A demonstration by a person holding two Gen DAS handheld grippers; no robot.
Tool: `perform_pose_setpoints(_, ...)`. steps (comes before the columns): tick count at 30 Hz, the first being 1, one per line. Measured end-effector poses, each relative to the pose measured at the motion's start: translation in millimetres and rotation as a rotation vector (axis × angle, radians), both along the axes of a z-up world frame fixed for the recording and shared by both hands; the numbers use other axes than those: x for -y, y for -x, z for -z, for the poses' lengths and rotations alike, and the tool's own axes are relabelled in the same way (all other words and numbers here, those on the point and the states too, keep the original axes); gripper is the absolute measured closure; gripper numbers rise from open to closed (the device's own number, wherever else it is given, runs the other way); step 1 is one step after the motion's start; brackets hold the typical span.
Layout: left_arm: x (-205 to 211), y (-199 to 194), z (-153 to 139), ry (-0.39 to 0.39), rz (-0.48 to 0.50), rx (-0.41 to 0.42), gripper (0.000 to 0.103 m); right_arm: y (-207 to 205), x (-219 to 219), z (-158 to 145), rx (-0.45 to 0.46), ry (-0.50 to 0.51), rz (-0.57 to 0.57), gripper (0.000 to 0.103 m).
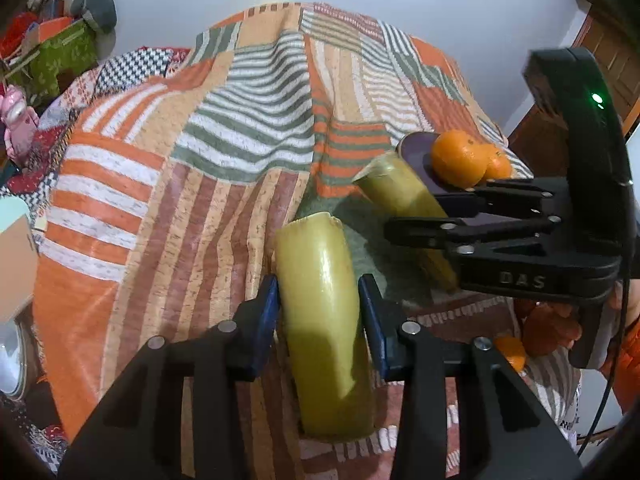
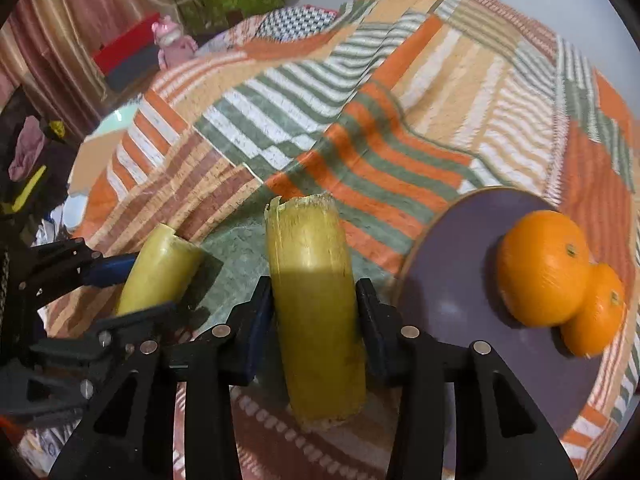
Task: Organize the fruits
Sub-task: 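Carry both corn pieces over the plate beside the oranges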
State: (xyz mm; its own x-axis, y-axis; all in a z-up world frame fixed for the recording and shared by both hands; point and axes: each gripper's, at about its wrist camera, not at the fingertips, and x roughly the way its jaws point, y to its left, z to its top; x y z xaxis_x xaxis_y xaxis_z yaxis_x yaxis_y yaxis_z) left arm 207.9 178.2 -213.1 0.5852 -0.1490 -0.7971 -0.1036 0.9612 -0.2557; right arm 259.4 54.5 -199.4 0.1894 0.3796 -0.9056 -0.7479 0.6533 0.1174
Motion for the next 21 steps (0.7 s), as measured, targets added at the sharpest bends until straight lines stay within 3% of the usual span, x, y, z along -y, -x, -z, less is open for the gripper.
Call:
perform_pose_setpoints(14, 44.2, 16.0, -69.3, -0.046, 0.026, 0.13, 0.068, 24.9, 78.1, -81.6, 0.191, -0.164, 0.115, 0.067)
perform_pose_setpoints(21, 82.1, 4.2, -91.8, -0.059, 0.068, 0.17, 0.068, 21.7, 125.0, -99.7, 0.244, -0.181, 0.192, 0.067)
